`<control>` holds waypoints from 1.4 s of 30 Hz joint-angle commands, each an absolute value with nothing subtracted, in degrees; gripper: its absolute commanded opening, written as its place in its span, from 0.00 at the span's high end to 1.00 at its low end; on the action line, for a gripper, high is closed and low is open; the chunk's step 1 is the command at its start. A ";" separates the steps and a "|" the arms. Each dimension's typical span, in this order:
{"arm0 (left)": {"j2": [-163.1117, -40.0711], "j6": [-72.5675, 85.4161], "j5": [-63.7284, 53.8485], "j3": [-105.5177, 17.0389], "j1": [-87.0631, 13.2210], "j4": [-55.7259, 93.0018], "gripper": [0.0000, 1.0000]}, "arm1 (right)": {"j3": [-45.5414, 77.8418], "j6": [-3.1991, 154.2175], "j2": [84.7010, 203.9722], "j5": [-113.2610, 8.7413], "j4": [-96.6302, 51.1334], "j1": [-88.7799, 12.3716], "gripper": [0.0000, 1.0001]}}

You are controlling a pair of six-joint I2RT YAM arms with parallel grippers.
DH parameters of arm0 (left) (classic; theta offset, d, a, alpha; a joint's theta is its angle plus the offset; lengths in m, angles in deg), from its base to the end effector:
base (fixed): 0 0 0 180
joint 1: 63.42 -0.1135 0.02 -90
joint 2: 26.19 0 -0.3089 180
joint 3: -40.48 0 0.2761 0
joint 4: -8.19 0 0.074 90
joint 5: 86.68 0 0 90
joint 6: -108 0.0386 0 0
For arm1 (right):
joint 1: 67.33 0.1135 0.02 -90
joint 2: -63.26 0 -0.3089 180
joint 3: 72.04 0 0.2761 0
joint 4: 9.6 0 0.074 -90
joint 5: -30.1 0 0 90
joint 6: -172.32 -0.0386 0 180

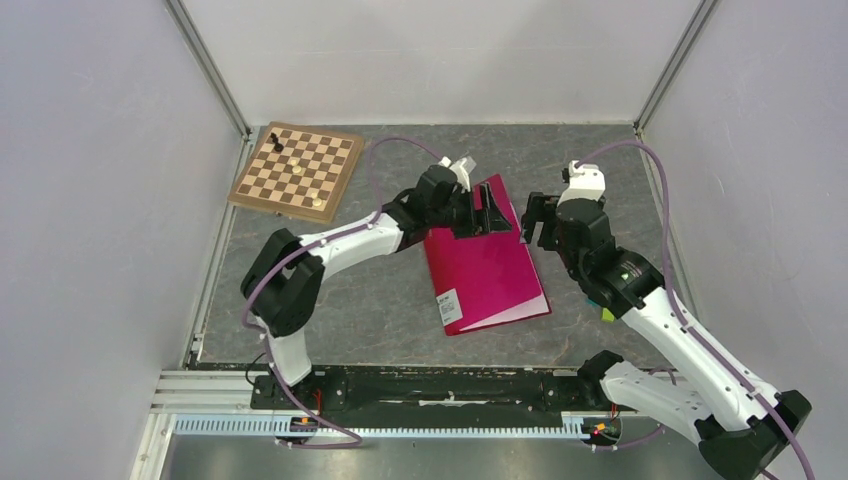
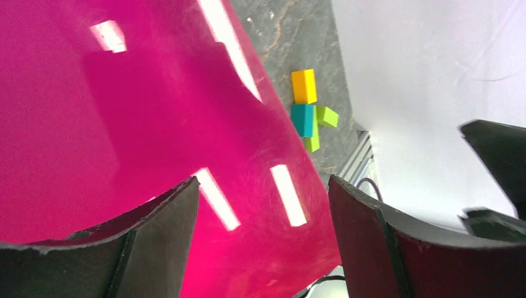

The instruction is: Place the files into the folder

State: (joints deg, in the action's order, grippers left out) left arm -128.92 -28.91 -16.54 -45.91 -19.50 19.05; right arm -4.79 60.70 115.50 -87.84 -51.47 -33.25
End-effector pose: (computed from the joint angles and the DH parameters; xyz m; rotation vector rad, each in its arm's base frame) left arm 0.3159 -0.3224 0.2867 0.1843 2.2883 -1.2729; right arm 0.1708 0.0937 0.3804 0.0852 1.9819 0.1316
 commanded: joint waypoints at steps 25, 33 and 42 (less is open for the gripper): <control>-139.95 -15.24 -3.00 -41.45 -23.38 47.85 0.17 | -27.09 57.54 124.94 -70.51 -33.32 -38.68 0.08; -133.03 -11.28 -2.32 -38.76 -27.65 51.45 0.17 | -30.12 55.88 126.96 -66.49 -30.18 -38.64 0.07; -119.02 -10.12 -0.91 -43.70 -26.70 54.13 0.17 | -23.56 57.95 127.65 -65.33 -32.36 -38.59 0.06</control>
